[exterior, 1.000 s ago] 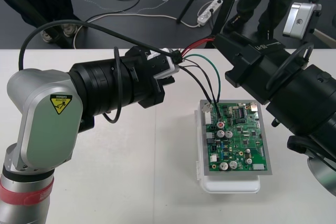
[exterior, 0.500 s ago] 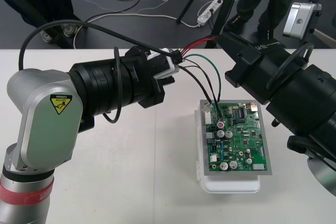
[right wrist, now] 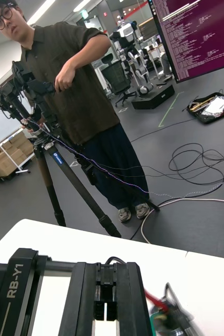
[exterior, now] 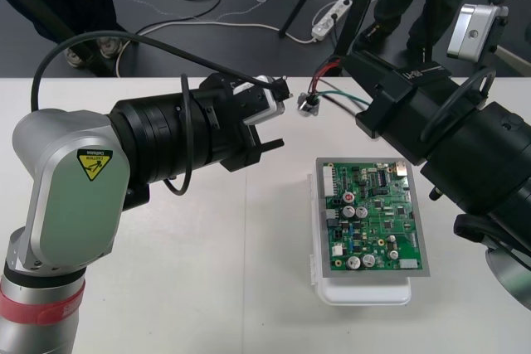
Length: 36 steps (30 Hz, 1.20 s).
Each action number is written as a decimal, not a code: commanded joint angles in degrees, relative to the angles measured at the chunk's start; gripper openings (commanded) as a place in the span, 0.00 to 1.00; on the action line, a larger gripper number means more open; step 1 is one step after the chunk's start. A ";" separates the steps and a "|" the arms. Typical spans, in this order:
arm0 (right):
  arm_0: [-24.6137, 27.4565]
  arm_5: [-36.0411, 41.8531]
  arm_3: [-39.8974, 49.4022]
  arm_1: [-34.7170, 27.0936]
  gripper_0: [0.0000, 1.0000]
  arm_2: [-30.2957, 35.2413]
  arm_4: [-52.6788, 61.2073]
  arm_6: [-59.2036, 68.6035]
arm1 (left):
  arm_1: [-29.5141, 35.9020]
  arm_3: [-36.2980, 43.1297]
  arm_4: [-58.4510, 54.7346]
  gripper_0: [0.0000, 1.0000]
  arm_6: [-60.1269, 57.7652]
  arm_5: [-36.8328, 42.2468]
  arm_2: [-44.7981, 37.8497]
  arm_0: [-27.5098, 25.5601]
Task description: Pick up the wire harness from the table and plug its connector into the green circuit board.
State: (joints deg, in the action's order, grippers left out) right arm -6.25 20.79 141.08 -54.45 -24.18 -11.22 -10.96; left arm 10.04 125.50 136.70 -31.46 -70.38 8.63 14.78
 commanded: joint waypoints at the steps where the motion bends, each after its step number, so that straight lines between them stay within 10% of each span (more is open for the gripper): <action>1: -1.48 -0.40 0.60 0.66 0.00 -0.61 -0.82 1.38 | -1.25 0.89 -1.52 1.00 4.56 3.32 -0.81 -0.72; 17: 1.77 -3.38 0.60 -1.54 0.00 1.33 -3.89 1.46 | 4.46 0.98 -9.96 1.00 3.68 3.32 -1.69 -0.72; 36: 17.24 -32.48 -0.89 -4.35 0.00 17.50 -5.56 1.55 | 19.23 0.89 -35.09 1.00 1.66 3.32 -7.93 -0.81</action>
State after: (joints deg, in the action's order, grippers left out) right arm 8.54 -6.54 140.71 -56.91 -10.39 -15.84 -10.96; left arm 25.13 125.50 106.12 -31.45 -70.25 3.17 14.75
